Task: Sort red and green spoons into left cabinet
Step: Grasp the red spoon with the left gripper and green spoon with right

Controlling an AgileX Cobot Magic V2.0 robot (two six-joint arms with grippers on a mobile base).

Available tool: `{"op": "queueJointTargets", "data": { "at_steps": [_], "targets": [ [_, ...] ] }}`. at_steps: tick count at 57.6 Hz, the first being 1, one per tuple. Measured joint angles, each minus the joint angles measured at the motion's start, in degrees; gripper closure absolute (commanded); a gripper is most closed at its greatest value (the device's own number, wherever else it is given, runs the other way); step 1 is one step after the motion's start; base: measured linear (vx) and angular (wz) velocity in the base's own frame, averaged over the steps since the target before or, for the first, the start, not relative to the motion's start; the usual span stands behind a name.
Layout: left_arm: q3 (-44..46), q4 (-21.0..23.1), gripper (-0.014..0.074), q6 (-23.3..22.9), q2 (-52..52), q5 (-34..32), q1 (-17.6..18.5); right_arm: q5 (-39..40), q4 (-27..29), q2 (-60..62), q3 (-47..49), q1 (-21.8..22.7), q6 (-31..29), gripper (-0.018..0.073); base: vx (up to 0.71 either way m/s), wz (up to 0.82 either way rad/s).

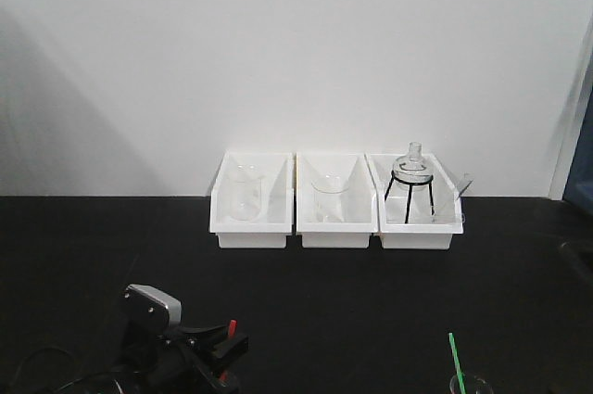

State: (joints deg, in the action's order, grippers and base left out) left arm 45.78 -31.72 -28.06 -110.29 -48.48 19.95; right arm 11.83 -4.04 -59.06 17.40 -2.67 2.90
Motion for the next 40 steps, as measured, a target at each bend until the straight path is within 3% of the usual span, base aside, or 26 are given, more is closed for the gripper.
{"op": "queueJointTargets", "data": {
  "at_steps": [9, 18, 27, 40],
  "targets": [
    [0.00, 0.00, 0.0522, 0.00, 0.00, -0.50, 0.00, 8.30, -0.38, -8.30, 0.04, -0.18, 0.24, 0.0146, 0.00, 0.00],
    [0.00, 0.00, 0.0568, 0.00, 0.00, -0.67, 0.00, 16.23, -5.73, -16.39, 1.91, -0.23, 3.62, 0.0146, 0.00, 0.00],
    [0.00, 0.00, 0.0566, 0.00, 0.00, -0.67, 0.00, 18.12, -14.51, -24.32, 8.01, -0.23, 8.16, 0.0134, 0.00, 0.00],
    [0.00, 0.00, 0.0566, 0.00, 0.00, -0.67, 0.00, 19.00, -18.50, -33.31, 15.01, -0.29, 12.25, 0.0127, 0.00, 0.00]
  ]
}}
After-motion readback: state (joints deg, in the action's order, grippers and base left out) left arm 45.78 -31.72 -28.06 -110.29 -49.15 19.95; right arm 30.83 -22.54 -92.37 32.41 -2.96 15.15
